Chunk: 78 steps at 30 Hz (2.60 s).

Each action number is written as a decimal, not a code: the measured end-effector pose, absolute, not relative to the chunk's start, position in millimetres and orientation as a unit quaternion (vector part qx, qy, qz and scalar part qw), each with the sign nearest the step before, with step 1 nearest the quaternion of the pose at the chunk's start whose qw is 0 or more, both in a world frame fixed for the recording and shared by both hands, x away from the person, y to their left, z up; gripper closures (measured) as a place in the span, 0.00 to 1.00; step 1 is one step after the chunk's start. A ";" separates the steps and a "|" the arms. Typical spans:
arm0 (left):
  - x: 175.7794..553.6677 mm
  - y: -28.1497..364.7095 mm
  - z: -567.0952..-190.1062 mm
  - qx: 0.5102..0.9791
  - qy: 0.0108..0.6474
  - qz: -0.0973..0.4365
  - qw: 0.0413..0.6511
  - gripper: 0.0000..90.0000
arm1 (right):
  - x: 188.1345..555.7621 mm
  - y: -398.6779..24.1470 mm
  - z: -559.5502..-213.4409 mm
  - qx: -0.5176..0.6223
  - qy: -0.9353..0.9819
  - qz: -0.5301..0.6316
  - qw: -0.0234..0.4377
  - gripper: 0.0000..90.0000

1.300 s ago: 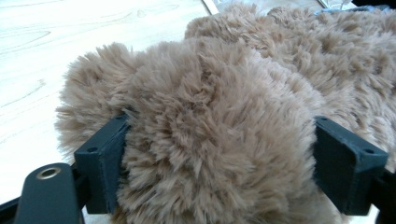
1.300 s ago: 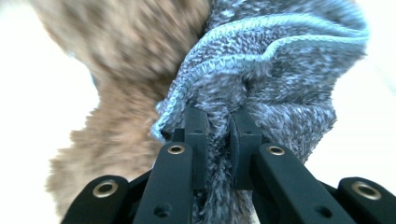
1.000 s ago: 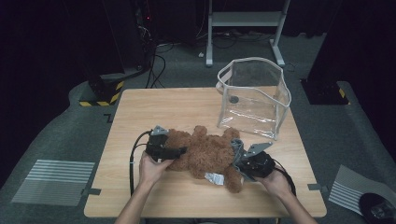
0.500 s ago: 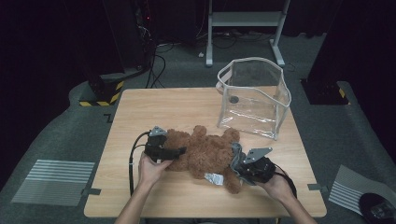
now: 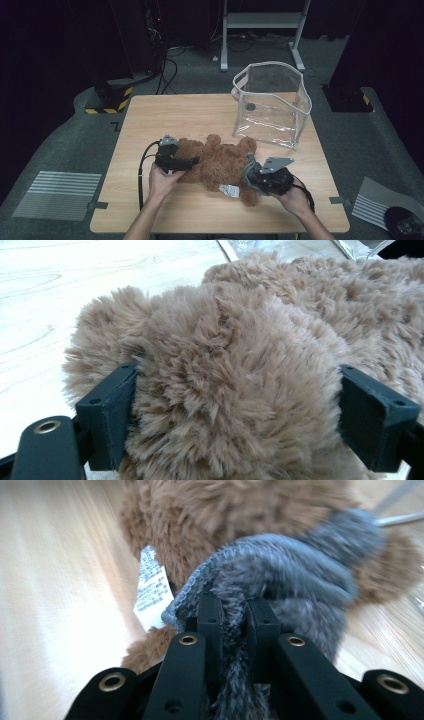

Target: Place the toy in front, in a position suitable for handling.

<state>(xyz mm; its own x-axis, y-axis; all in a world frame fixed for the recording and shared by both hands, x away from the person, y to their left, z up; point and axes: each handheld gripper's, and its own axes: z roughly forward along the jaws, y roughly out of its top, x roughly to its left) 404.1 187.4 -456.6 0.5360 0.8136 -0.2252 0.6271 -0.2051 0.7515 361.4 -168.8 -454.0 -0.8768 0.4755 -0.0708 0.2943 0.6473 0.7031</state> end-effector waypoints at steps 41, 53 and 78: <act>393.2 193.4 -452.7 0.778 0.450 0.115 0.423 0.17 | 381.2 -234.3 -479.3 0.354 0.859 0.301 0.215 0.52; 391.7 194.0 -454.4 0.775 0.454 0.114 0.425 0.17 | 375.2 -204.5 -464.7 0.311 0.859 0.377 0.154 0.50; 370.5 226.7 -456.3 0.761 0.480 0.125 0.418 0.22 | 389.9 -112.4 -475.8 0.239 0.882 0.393 0.101 0.59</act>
